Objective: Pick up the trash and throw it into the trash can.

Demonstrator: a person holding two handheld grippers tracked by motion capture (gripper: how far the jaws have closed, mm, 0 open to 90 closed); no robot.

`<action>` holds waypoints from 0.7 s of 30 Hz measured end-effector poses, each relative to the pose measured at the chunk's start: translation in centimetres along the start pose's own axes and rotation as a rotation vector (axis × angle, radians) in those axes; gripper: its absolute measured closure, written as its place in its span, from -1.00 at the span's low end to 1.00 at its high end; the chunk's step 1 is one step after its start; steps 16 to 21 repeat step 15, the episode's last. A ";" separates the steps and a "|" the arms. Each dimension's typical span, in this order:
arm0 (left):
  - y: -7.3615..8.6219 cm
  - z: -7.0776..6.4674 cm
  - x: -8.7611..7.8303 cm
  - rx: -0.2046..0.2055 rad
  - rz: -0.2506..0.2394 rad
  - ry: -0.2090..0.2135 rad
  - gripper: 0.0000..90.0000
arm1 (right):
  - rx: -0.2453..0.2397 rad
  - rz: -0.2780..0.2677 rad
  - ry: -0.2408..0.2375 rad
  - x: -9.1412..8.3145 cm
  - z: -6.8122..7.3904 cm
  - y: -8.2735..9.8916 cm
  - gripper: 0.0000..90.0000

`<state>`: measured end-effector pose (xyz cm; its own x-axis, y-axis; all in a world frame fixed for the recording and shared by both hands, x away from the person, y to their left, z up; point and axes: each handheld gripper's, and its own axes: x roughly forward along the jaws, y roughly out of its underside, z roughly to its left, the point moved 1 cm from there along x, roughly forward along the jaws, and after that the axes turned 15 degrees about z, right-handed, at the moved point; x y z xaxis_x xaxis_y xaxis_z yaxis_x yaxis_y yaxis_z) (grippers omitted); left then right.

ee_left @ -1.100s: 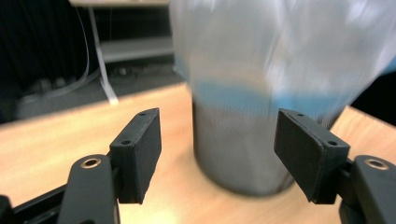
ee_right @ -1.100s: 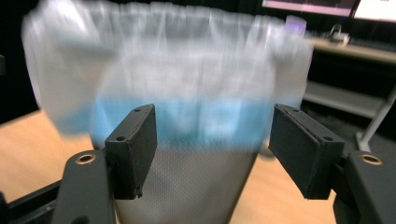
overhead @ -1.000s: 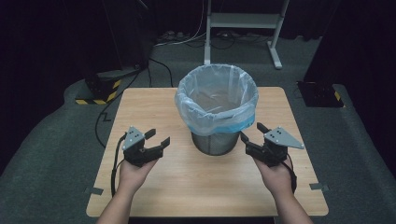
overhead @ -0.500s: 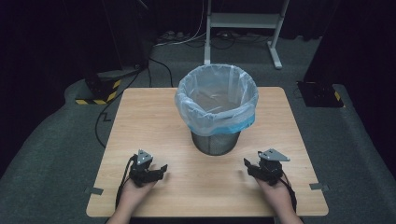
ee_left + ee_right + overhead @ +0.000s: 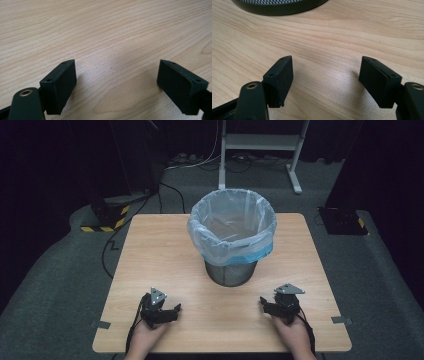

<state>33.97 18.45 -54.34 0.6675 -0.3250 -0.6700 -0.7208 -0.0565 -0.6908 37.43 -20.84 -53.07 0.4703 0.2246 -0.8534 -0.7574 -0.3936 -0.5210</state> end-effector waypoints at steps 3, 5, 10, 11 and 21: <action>0.0 0.0 0.0 0.003 -0.003 0.012 -0.63 | 0.005 0.000 0.003 0.0 0.1 0.0 -0.40; 0.0 0.1 -0.1 0.009 0.001 0.012 -0.62 | 0.005 0.000 0.003 0.0 0.1 0.0 -0.40; 0.1 0.1 -0.2 0.020 0.011 0.012 -0.61 | 0.010 0.002 0.005 0.0 0.1 0.0 -0.40; 0.1 0.1 -0.2 0.020 0.011 0.012 -0.61 | 0.010 0.002 0.005 0.0 0.1 0.0 -0.40; 0.1 0.1 -0.2 0.020 0.009 0.012 -0.61 | 0.010 0.010 -0.002 -0.1 0.1 0.1 -0.40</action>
